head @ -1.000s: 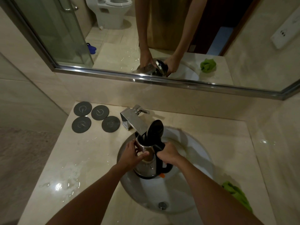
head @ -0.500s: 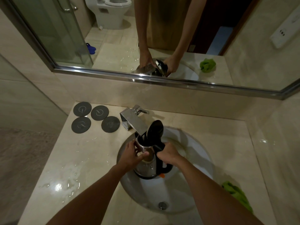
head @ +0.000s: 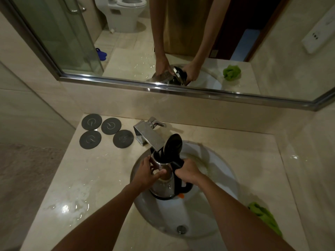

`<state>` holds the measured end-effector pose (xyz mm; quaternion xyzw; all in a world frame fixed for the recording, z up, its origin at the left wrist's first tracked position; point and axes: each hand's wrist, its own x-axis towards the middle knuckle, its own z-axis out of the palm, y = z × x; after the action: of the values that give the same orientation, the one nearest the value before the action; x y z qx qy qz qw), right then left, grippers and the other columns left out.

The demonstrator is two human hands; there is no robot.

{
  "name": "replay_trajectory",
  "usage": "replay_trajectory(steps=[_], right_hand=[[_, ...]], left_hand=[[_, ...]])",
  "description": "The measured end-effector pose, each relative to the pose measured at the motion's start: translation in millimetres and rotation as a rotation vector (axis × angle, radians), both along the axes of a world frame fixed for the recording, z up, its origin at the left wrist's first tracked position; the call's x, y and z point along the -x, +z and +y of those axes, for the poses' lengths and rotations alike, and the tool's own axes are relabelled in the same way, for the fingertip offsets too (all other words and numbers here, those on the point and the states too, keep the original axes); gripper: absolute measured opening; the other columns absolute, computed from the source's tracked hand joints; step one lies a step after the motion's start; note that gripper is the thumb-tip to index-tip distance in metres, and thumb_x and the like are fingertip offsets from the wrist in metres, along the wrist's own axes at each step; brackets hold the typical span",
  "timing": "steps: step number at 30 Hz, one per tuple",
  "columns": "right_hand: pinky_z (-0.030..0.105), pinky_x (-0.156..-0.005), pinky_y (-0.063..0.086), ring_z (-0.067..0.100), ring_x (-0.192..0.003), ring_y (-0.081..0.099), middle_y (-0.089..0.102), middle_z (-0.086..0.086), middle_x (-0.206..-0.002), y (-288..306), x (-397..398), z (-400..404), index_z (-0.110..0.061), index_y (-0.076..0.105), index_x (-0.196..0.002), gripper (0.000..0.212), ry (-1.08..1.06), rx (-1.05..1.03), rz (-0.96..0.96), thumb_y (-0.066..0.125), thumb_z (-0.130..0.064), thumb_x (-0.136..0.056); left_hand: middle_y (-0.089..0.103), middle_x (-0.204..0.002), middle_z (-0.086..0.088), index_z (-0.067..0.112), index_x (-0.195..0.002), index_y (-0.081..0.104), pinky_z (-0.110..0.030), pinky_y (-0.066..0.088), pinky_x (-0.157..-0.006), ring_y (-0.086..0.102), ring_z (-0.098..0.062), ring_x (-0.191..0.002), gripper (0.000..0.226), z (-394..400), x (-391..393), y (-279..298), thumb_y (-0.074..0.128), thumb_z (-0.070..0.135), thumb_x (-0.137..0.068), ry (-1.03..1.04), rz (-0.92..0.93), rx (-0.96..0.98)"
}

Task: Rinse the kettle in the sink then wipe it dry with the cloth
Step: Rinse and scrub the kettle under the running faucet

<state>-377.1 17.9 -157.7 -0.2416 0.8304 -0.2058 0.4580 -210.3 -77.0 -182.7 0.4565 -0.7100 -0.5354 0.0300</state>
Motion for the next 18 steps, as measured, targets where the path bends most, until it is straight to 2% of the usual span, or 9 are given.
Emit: replay_trajectory(steps=[3, 9, 13, 18], right_hand=[[0.028, -0.055, 0.049, 0.025, -0.070, 0.067, 0.068, 0.011, -0.081, -0.7, -0.3, -0.6, -0.010, 0.065, -0.091, 0.022, -0.005, 0.000, -0.006, 0.065, -0.017, -0.071], [0.027, -0.052, 0.047, 0.024, -0.068, 0.066, 0.068, 0.010, -0.081, -2.7, 0.8, -0.9, -0.012, 0.065, -0.095, 0.027, -0.006, -0.003, -0.013, 0.065, -0.019, -0.070], [0.028, -0.055, 0.049, 0.024, -0.069, 0.066, 0.067, 0.009, -0.078, -1.4, 1.1, -0.1, -0.010, 0.066, -0.093, 0.020, 0.000, 0.005, -0.014, 0.064, -0.014, -0.073], [0.028, -0.050, 0.049, 0.023, -0.062, 0.067, 0.067, 0.010, -0.076, -1.4, 1.7, -0.3, -0.009, 0.065, -0.092, 0.020, 0.014, 0.004, -0.003, 0.064, -0.014, -0.073]], left_hand=[[0.029, -0.148, -0.012, 0.010, -0.146, 0.024, -0.033, 0.044, -0.100, 0.044, -0.026, -0.129, 0.095, 0.6, 0.8, 0.3, 0.077, 0.040, -0.073, 0.000, 0.004, 0.006], [0.030, -0.148, -0.011, 0.011, -0.146, 0.024, -0.028, 0.042, -0.097, 0.044, -0.025, -0.129, 0.094, 0.1, 1.3, -1.0, 0.076, 0.041, -0.074, -0.004, -0.001, 0.010], [0.029, -0.149, -0.012, 0.012, -0.147, 0.022, -0.032, 0.042, -0.100, 0.043, -0.025, -0.129, 0.099, -1.5, 1.1, -2.4, 0.077, 0.045, -0.072, -0.005, -0.016, 0.009], [0.030, -0.148, -0.011, 0.013, -0.146, 0.024, -0.036, 0.046, -0.101, 0.046, -0.024, -0.127, 0.099, -1.9, 0.4, -3.1, 0.077, 0.046, -0.070, 0.001, -0.015, 0.002]])
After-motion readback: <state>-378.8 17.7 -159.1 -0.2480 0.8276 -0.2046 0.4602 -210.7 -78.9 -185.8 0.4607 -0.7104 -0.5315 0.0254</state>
